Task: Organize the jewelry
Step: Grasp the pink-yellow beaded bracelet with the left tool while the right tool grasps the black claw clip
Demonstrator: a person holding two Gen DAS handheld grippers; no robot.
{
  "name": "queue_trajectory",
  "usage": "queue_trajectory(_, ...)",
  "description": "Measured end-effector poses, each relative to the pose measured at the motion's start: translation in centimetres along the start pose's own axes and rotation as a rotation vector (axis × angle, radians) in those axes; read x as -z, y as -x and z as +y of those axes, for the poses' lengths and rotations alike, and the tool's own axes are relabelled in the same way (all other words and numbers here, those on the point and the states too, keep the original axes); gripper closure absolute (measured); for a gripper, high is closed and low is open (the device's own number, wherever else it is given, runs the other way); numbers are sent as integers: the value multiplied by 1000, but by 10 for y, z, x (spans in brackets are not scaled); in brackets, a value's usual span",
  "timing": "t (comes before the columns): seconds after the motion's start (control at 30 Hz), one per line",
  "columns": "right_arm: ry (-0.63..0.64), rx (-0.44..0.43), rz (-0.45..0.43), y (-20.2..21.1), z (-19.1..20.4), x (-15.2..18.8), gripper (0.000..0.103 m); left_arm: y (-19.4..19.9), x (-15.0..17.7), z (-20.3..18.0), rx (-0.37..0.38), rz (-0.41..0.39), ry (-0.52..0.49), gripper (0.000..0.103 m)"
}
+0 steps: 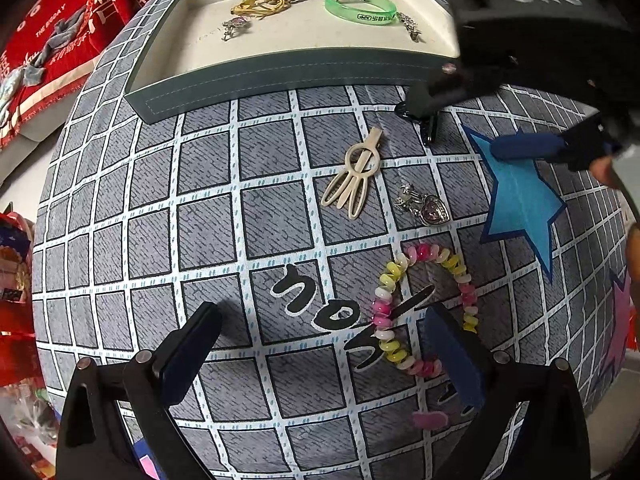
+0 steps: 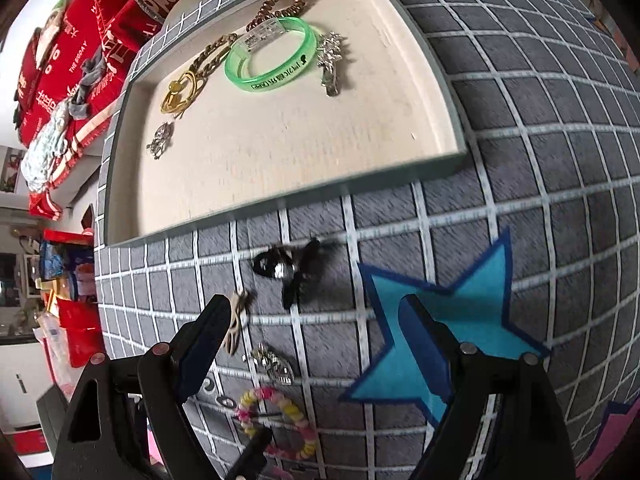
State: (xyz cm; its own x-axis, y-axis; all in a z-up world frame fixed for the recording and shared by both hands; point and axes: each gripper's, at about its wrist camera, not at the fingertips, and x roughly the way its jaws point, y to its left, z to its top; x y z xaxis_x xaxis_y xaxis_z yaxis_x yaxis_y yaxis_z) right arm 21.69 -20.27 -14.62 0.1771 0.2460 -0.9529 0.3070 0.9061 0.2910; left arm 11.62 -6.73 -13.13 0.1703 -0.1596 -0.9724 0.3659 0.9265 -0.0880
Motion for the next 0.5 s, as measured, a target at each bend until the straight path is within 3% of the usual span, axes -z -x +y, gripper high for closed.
queue_trajectory(0.17, 29, 50, -27, -4, 10, -7, 17, -1, 5, -4, -8, -3, -9, 0)
queue_trajectory(0.3, 60, 98, -47, -6, 18, -9, 29, -4, 6, -10, -21, -5, -21, 0)
queue_trajectory(0.4, 95, 138, -58, -7, 26, -11, 45, -5, 6, -12, -29, -6, -26, 0)
queue_trajectory(0.47, 117, 175, -68, -7, 29, -11, 66, -5, 6, -14, -43, -9, -30, 0)
queue_trajectory(0.5, 121, 183, -72, -7, 29, -12, 70, -4, 7, -15, -55, -12, -35, 0)
